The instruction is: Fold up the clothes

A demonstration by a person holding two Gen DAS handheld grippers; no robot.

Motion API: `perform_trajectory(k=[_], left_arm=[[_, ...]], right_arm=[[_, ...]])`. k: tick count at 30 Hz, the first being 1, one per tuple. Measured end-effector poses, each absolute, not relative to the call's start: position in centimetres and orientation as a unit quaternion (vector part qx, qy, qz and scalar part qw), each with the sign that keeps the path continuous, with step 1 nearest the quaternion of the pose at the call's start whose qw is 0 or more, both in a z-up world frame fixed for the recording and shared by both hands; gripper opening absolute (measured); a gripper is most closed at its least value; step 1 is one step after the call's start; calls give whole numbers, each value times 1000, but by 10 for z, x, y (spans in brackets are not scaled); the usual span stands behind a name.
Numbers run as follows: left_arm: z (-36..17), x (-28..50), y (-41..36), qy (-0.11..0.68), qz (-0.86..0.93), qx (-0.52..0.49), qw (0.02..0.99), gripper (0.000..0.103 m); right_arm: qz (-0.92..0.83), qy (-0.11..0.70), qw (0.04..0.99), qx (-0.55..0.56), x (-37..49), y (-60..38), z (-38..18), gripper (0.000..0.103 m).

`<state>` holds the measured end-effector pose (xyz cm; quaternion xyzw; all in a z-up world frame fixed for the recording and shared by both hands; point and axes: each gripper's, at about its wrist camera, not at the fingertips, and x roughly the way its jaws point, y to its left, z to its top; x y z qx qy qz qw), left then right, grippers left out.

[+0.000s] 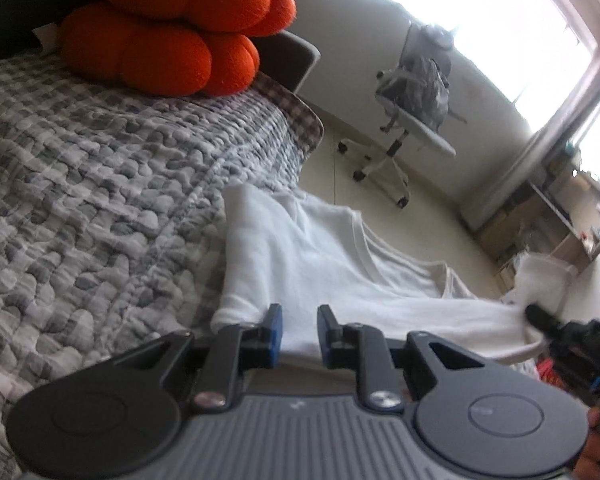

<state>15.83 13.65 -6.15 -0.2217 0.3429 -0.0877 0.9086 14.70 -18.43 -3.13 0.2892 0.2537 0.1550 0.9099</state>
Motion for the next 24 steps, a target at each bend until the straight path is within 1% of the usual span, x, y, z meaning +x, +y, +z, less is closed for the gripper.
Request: perform_trajectory(k=[3, 4, 5, 6, 7, 8, 9, 12, 13, 14, 18, 20, 21, 22, 23, 24], left_arm=[[-61, 156, 130, 345, -88, -202, 913, 21], [-61, 156, 129, 345, -88, -196, 914, 21], [-60, 155, 128, 345, -87, -190, 915, 21], [-60, 154, 127, 345, -87, -185, 916, 21], [-59, 154, 126, 344, -87, -183, 917, 21], [-58, 153, 127, 344, -87, -183, 917, 21], [-57, 153, 128, 343, -87, -186, 916, 21], [-51, 150, 132, 336, -87, -202, 916, 21], [-49, 149, 134, 331, -86, -207, 916, 21], [-47, 148, 136, 326, -85, -212, 917, 21], [-43, 147, 138, 314, -76, -224, 920, 21], [-44, 147, 136, 312, -72, -220, 922, 21], [-44, 148, 135, 311, -70, -217, 923, 21], [-44, 148, 134, 310, -68, -214, 924, 21], [-45, 149, 133, 308, -66, -213, 925, 21], [-45, 149, 132, 305, -64, -213, 926, 21]], right_arm=[[139, 283, 900, 302, 145, -195, -53, 10], [135, 291, 896, 307, 144, -198, -60, 12], [133, 296, 893, 312, 141, -203, -65, 17], [132, 297, 890, 320, 137, -209, -68, 19], [131, 297, 887, 328, 135, -214, -70, 23], [130, 298, 884, 336, 132, -220, -73, 33], [129, 298, 881, 344, 129, -225, -75, 38], [136, 287, 874, 368, 124, -243, -71, 44], [135, 283, 872, 376, 123, -248, -69, 49], [136, 281, 869, 384, 123, -254, -69, 50], [155, 294, 844, 421, 132, -264, -72, 50], [152, 307, 850, 401, 135, -260, -71, 49], [150, 313, 855, 386, 136, -257, -69, 45], [145, 319, 862, 366, 138, -252, -66, 29], [139, 323, 870, 344, 139, -246, -63, 18], [133, 328, 878, 323, 140, -241, -60, 16]])
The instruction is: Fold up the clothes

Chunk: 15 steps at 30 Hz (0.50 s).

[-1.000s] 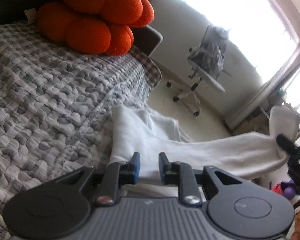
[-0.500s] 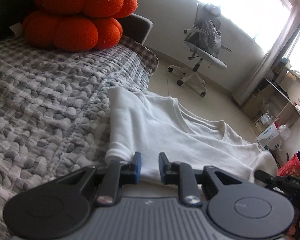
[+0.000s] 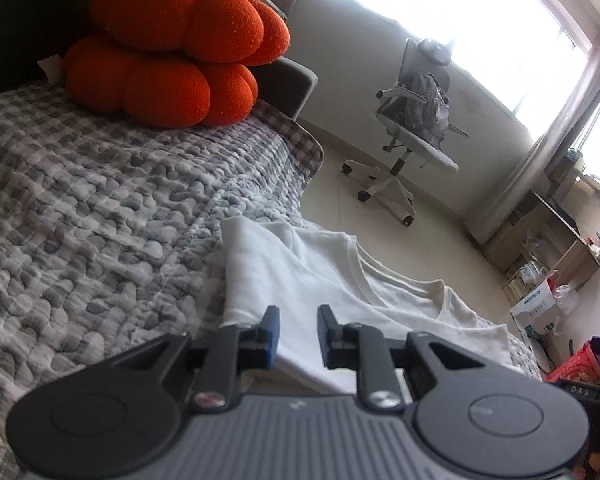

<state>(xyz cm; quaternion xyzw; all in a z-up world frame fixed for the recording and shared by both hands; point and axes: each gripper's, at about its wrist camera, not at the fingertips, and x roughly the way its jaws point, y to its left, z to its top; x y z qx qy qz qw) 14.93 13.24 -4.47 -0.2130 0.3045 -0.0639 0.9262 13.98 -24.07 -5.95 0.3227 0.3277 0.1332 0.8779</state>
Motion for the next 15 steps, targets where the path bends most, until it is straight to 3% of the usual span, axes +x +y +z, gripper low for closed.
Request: perform_trajectory(k=[2, 10, 15], left_arm=[[-45, 150, 131, 297, -60, -213, 929, 21], [-51, 153, 127, 292, -52, -200, 934, 21], [-54, 153, 119, 300, -53, -179, 935, 21]], right_arm=[[125, 319, 896, 284, 139, -231, -48, 8], [141, 228, 945, 188, 131, -208, -6, 6], [126, 222, 953, 162, 141, -215, -17, 6]])
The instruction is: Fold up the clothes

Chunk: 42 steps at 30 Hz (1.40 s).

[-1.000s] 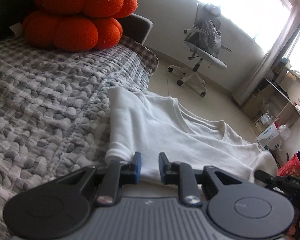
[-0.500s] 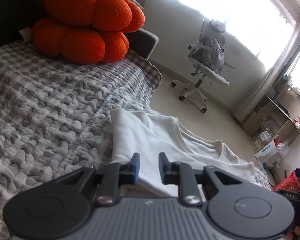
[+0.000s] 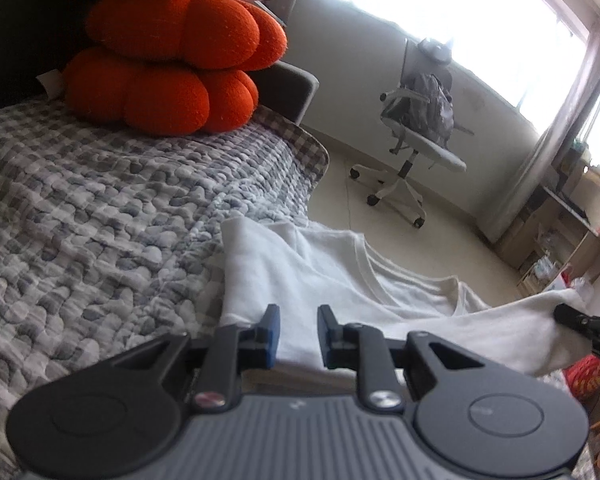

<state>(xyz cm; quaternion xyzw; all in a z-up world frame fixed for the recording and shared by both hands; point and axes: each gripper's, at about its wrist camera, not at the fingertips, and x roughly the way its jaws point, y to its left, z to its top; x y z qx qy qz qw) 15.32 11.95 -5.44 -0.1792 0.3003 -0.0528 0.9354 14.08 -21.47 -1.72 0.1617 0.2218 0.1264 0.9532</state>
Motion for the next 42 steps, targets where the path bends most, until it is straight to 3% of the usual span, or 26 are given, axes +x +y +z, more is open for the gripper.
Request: perform_trajectory(k=[8, 13, 21, 22, 23, 25, 30, 35, 42], left_arm=[[-53, 151, 122, 298, -53, -170, 938, 21], [-40, 148, 136, 261, -16, -178, 949, 21], [-58, 183, 155, 297, -3, -246, 923, 21], [-60, 185, 155, 298, -5, -244, 923, 21], [-60, 188, 154, 299, -8, -243, 923, 21], [-62, 192, 155, 300, -10, -243, 922, 21], [-71, 204, 158, 311, -6, -267, 912, 21], [-72, 202, 146, 304, 1, -241, 922, 14], [-69, 179, 122, 232, 42, -188, 954, 11]], right_arm=[[90, 288, 938, 171, 152, -228, -69, 6], [94, 279, 933, 206, 149, -233, -65, 13], [127, 281, 921, 236, 152, -242, -53, 17], [132, 284, 919, 242, 153, -244, -52, 23], [137, 286, 916, 247, 154, -245, -52, 36], [145, 284, 912, 259, 155, -249, -52, 47], [141, 287, 910, 265, 160, -250, -53, 47], [109, 297, 929, 193, 158, -228, -56, 8], [77, 197, 974, 85, 129, -196, -40, 5]])
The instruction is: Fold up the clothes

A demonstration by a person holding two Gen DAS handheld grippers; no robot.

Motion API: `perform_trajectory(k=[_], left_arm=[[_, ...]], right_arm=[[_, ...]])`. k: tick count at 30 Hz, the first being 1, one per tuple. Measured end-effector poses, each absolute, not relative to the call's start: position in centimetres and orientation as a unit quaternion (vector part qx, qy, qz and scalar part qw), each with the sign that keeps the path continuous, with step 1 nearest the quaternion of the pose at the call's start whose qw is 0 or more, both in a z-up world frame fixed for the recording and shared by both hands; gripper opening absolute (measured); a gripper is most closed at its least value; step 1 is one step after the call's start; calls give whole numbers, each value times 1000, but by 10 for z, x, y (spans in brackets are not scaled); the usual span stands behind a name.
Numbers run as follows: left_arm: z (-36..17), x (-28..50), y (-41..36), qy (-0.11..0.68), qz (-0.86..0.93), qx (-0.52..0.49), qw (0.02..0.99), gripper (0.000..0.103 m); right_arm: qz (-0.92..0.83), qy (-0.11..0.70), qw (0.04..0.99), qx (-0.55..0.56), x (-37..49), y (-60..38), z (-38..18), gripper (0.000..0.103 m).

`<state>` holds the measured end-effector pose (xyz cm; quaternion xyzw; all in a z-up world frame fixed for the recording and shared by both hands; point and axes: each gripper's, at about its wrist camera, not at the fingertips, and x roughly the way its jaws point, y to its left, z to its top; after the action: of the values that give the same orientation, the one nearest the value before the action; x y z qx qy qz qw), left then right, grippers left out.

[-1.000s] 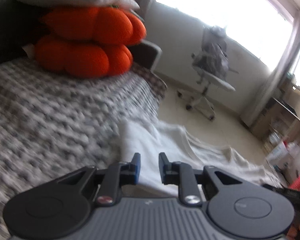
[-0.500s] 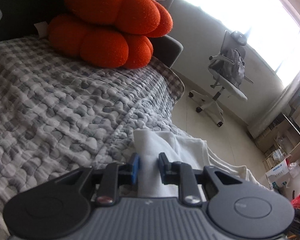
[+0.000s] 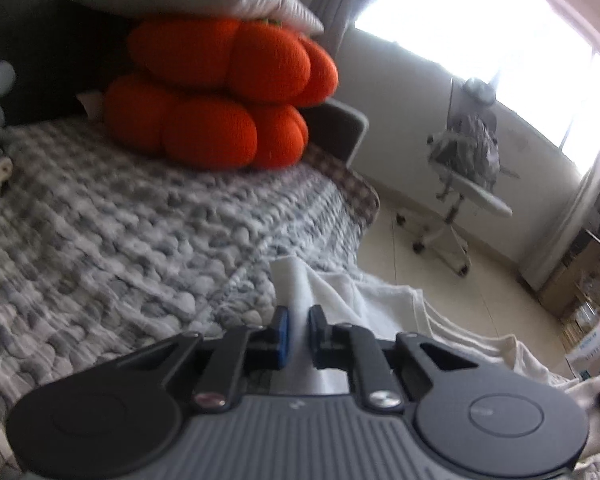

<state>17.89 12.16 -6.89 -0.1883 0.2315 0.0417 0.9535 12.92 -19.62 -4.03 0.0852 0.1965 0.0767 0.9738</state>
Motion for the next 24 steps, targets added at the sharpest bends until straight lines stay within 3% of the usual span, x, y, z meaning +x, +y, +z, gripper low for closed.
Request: perform_trajectory(k=[3, 9, 11, 15, 17, 24], left_arm=[[-69, 175, 115, 217, 62, -171, 959, 11], [-71, 179, 116, 236, 77, -167, 954, 12], [-71, 177, 117, 240, 79, -170, 953, 17], [-61, 169, 116, 230, 80, -163, 956, 25], [-53, 164, 116, 222, 79, -162, 958, 36], [-31, 155, 105, 215, 44, -161, 962, 38]], right_arm=[[53, 177, 981, 63, 132, -198, -38, 5], [34, 267, 963, 23, 166, -191, -69, 6], [28, 266, 963, 19, 167, -189, -67, 9], [15, 250, 968, 22, 162, -185, -57, 23], [21, 239, 971, 23, 157, -180, -51, 54], [66, 210, 975, 14, 144, -147, -32, 55]])
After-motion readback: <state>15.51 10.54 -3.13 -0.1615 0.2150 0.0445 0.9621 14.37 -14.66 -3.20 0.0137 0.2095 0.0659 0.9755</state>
